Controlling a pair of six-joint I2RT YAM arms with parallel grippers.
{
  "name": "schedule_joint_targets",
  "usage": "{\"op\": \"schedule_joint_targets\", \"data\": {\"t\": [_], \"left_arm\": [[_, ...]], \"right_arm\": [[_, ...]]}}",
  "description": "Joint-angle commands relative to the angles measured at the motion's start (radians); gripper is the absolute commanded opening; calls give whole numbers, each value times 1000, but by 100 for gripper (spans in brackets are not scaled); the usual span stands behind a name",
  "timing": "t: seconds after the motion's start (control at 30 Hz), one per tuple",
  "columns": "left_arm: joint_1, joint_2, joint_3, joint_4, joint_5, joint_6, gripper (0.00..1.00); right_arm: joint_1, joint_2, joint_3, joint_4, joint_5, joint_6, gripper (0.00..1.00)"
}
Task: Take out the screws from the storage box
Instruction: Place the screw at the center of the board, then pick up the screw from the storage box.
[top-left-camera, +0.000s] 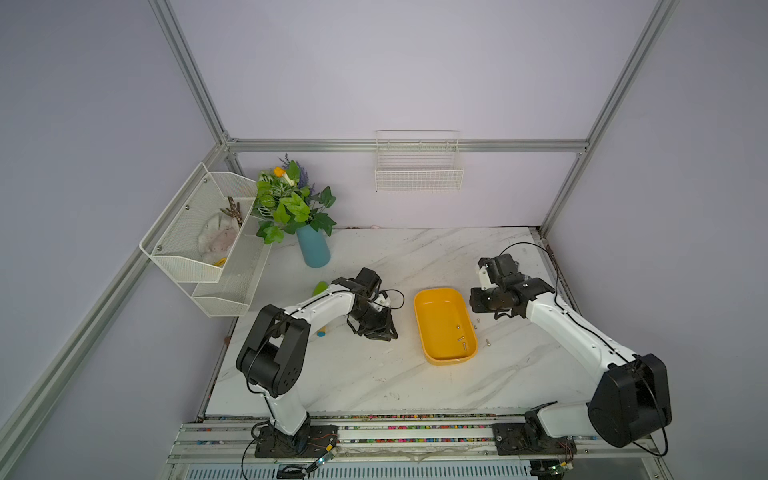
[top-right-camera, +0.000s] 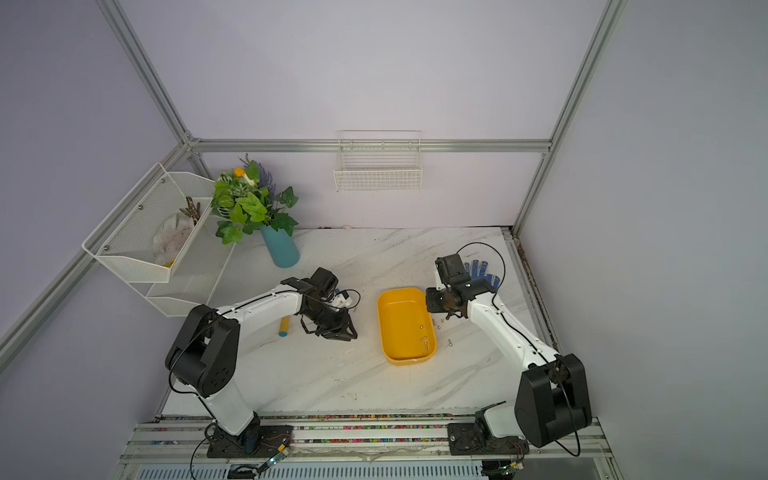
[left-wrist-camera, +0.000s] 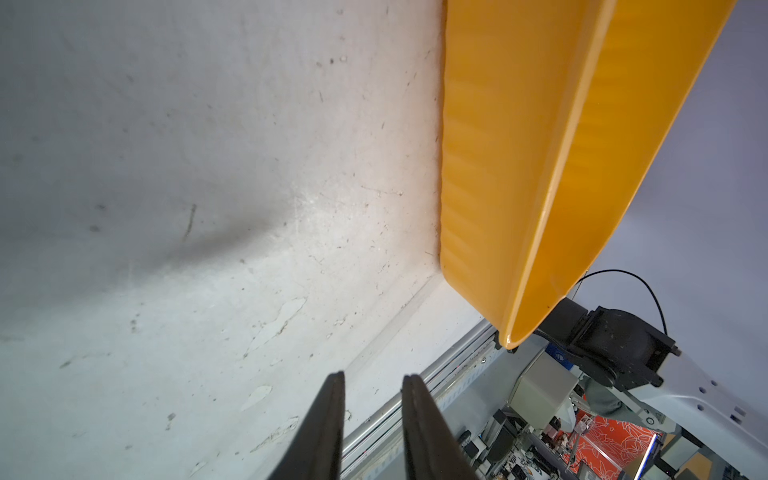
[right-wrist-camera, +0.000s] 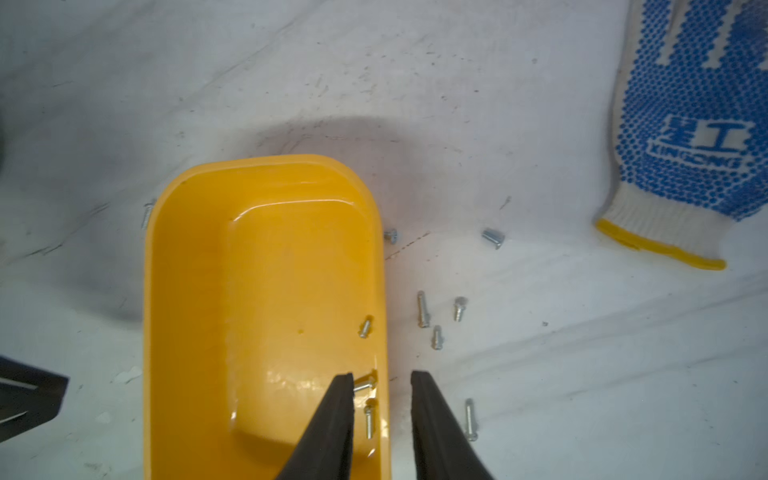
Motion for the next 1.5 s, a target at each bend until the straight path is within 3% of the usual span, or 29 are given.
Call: {"op": "schedule_joint_targets", "data": {"t": [0.0,0.23,0.47,0.9,0.93,0.97,1.47], "left_arm": [[5,19,103,-1,-7,8,29],[3,23,140,13,-5,-12,29],[3,17,140,13,-9,-15,29],[51,-49,117,65,-23,-56,30],[51,-47,116,66,-20,-56,30],[51,-45,115,66,-19,-56,30],[51,-44,104,68,-10,-55,30]], "right_arm": [[80,31,10,-57,-7,70,31],[196,144,25,-38,92,84,35],[205,246,32,-33,192,66,45],[210,343,40,17,177,89,56],[210,348,41,16,184,92,62],[211,353,42,14,191,92,99],[229,369,14,33,230,89,92]]}}
